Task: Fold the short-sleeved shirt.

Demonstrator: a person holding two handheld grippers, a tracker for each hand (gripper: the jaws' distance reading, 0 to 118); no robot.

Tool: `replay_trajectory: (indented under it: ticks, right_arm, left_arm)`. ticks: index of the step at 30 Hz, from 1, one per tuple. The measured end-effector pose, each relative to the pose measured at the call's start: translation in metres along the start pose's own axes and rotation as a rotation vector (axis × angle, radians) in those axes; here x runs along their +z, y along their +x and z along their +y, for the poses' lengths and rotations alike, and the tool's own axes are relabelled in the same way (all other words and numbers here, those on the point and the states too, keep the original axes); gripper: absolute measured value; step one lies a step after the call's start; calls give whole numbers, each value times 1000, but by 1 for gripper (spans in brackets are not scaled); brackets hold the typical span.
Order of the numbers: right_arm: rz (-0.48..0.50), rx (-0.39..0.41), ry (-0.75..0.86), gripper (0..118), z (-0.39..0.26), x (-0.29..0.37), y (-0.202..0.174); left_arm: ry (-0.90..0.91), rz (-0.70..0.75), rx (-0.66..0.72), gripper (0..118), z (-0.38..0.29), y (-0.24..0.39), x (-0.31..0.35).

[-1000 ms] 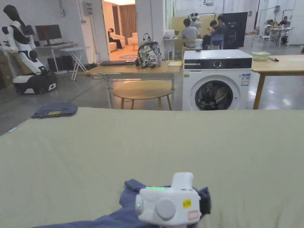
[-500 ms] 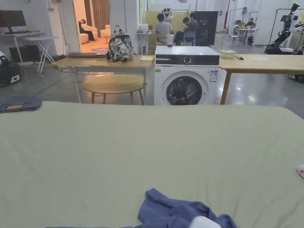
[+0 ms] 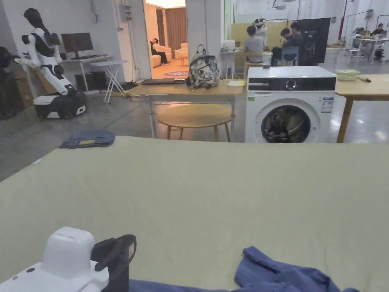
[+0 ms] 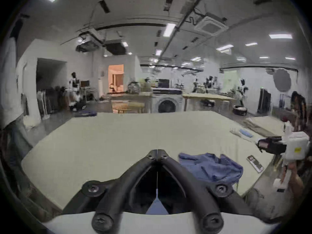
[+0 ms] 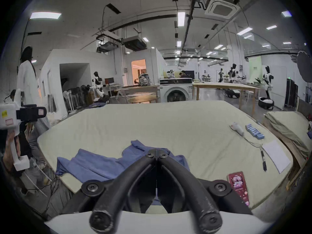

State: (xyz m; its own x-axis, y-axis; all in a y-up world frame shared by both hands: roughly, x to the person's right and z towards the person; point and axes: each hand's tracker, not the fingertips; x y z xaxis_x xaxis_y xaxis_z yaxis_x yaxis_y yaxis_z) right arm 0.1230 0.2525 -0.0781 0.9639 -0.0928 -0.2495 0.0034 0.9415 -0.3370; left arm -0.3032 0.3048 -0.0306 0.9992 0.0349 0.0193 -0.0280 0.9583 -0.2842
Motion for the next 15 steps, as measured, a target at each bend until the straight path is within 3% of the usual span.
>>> replay_trajectory:
  ticks: [2, 3, 4, 5, 9, 13, 15]
  right_arm:
    - [7, 3, -2, 0, 1, 0, -2]
    - [10, 4, -3, 0, 0, 0, -2]
    - [11, 4, -6, 0, -1, 0, -2]
    - [9, 5, -8, 0, -2, 0, -1]
    - [-14, -16, -32, 0, -10, 0, 8]
    - [-51, -53, -56, 0, -18, 3, 25]
    - [-75, -68, -73, 0, -21, 5, 34]
  left_arm:
    - [-38, 70, -42, 0, -4, -12, -11]
    - [-102, 56, -17, 7, -3, -20, -19]
    - [-137, 22, 17, 39, -5, -26, -27]
    - [-153, 2, 45, 48, -7, -32, -35]
    - [-380, -47, 181, 48, -25, -61, -107]
    - [-563, -7, 252, 48, -67, -82, -189]
    - [-630, 18, 294, 40, -91, -97, -217]
